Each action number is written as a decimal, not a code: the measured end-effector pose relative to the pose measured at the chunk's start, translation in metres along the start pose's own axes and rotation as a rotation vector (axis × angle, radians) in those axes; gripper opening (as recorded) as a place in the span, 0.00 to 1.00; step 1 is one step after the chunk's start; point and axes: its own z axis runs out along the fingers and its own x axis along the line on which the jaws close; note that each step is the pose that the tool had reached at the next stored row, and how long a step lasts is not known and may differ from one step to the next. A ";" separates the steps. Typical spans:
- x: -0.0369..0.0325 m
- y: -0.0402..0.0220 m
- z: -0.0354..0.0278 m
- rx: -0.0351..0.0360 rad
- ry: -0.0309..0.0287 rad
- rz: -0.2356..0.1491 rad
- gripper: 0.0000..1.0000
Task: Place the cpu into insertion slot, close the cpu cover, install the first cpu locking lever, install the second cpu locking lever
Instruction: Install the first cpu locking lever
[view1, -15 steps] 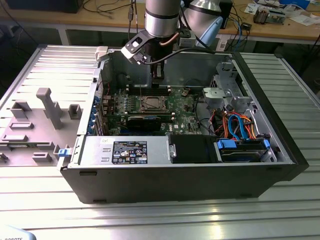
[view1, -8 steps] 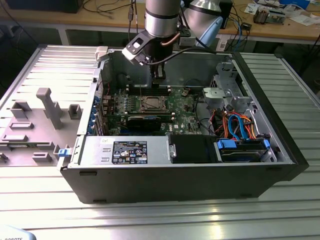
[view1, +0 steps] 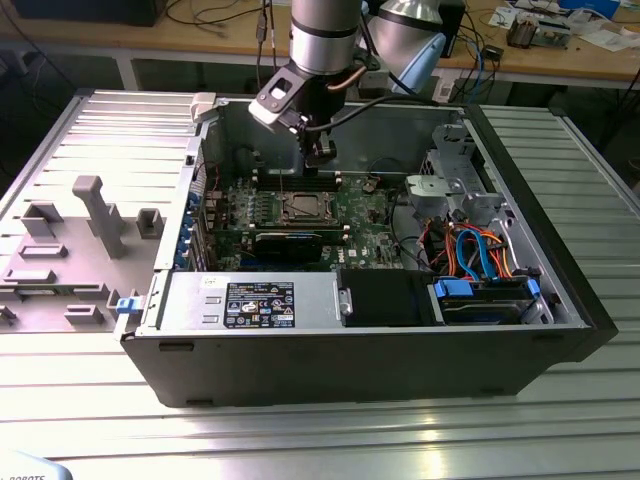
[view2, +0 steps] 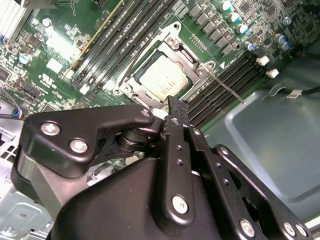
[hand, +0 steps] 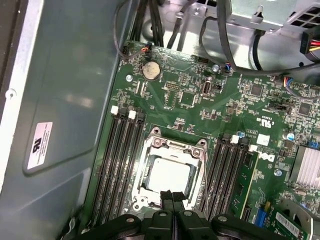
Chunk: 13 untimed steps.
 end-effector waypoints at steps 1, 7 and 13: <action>0.0000 0.0000 0.0000 0.0001 0.0000 0.000 0.11; 0.0000 -0.0001 0.0000 0.0001 0.0000 -0.001 0.11; 0.0000 -0.0001 0.0001 0.0005 -0.0002 -0.014 0.11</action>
